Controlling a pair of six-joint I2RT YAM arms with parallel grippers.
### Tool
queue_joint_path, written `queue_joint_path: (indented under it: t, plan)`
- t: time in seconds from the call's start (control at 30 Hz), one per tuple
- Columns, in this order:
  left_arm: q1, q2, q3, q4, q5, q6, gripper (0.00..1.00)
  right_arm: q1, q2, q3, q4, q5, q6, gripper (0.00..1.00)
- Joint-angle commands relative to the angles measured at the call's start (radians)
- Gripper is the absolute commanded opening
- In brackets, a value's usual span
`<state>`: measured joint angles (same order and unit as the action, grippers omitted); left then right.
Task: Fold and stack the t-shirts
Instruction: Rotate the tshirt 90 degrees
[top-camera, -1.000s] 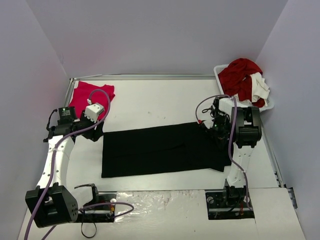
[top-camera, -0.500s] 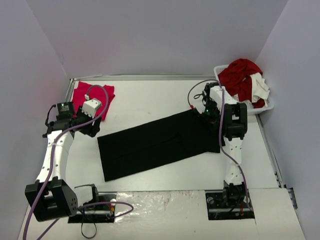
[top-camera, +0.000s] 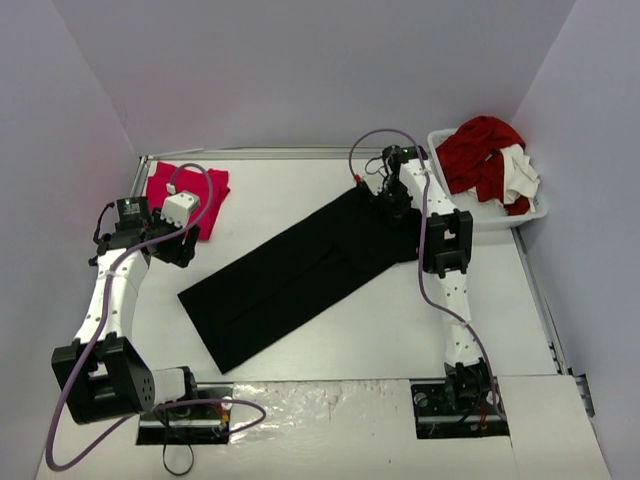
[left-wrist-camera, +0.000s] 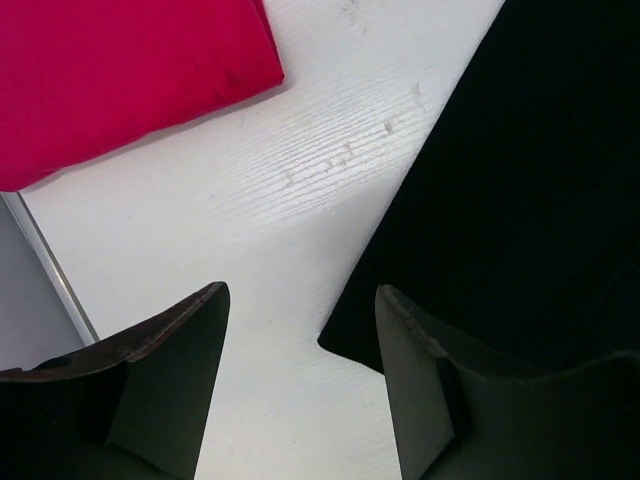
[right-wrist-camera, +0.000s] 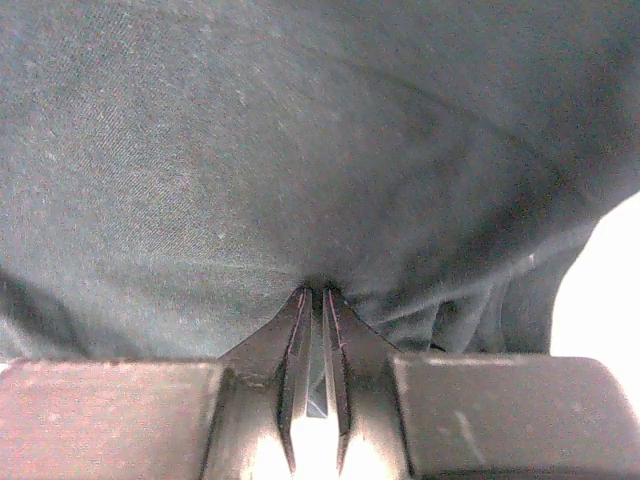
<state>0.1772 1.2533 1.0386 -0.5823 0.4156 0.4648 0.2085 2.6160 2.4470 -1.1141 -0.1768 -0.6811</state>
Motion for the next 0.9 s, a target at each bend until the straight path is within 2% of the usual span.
queue_joint_path:
  t: [0.0,0.13,0.43,0.57,0.73,0.87]
  plan:
    - [0.007,0.014,0.058,0.022,-0.035,-0.017,0.59,0.022,0.076,0.024,0.263,-0.079,-0.028,0.07]
    - [0.007,0.043,0.061,0.022,-0.064,-0.015,0.59,0.042,0.075,0.035,0.403,-0.09,-0.018,0.0]
    - [0.019,0.067,0.047,0.035,-0.097,-0.014,0.59,0.046,0.101,0.06,0.617,-0.156,-0.024,0.0]
    - [0.019,0.083,0.052,0.03,-0.097,-0.014,0.59,0.06,0.102,0.063,0.668,-0.187,-0.041,0.0]
    - [0.019,0.092,0.054,0.03,-0.093,-0.015,0.59,0.086,0.116,0.07,0.698,-0.127,-0.072,0.0]
    - [0.018,0.09,0.051,0.036,-0.077,-0.017,0.6,0.086,0.023,-0.009,0.731,-0.109,-0.058,0.0]
